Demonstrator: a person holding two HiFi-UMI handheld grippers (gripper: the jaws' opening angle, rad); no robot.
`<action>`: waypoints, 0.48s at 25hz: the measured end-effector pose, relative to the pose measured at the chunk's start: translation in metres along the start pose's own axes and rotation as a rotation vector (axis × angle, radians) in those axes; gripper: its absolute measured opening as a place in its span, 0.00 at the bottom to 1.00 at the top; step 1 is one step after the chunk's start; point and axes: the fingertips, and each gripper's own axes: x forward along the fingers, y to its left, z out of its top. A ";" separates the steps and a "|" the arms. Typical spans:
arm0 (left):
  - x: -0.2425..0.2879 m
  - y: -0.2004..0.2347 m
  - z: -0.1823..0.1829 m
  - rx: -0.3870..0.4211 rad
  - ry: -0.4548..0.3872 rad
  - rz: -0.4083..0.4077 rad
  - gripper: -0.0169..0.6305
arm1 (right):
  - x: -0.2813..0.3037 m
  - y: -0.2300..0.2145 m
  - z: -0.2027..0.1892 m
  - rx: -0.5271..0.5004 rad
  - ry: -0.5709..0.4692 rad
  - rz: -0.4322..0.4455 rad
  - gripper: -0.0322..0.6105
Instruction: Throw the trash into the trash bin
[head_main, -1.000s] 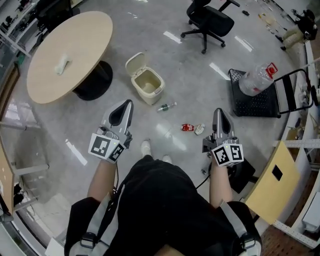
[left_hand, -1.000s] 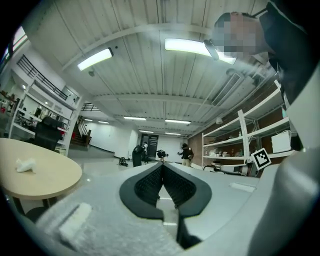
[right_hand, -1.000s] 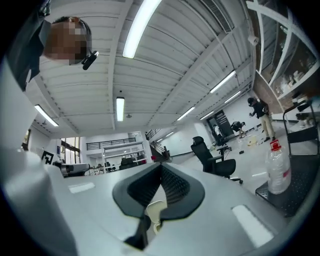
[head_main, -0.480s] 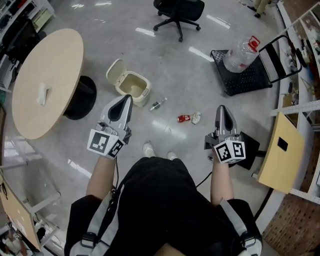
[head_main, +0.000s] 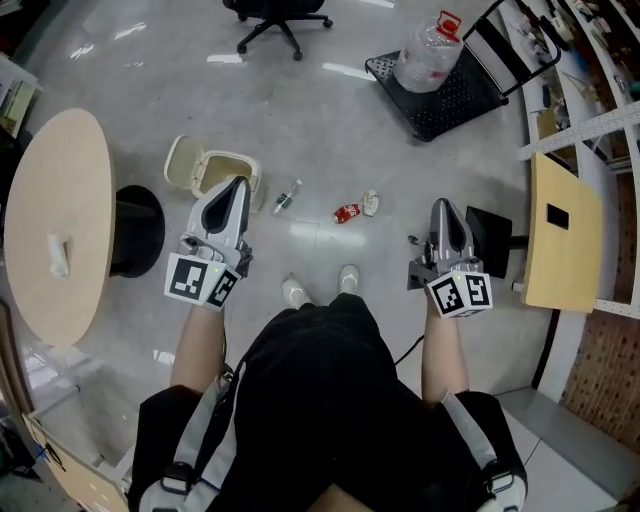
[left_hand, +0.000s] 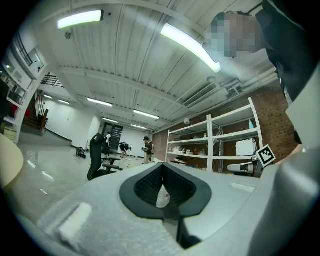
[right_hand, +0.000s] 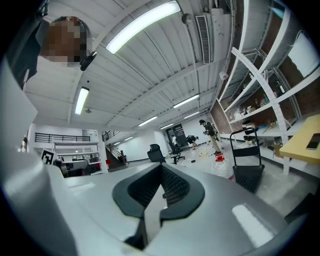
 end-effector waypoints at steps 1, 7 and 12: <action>0.008 -0.004 -0.002 -0.003 0.003 -0.014 0.03 | -0.004 -0.006 0.001 -0.004 0.003 -0.012 0.06; 0.049 -0.024 -0.013 -0.042 0.008 -0.048 0.03 | -0.002 -0.036 0.010 -0.008 0.010 -0.039 0.06; 0.075 -0.048 -0.032 -0.063 0.017 -0.061 0.03 | 0.003 -0.058 0.000 -0.015 0.047 0.002 0.06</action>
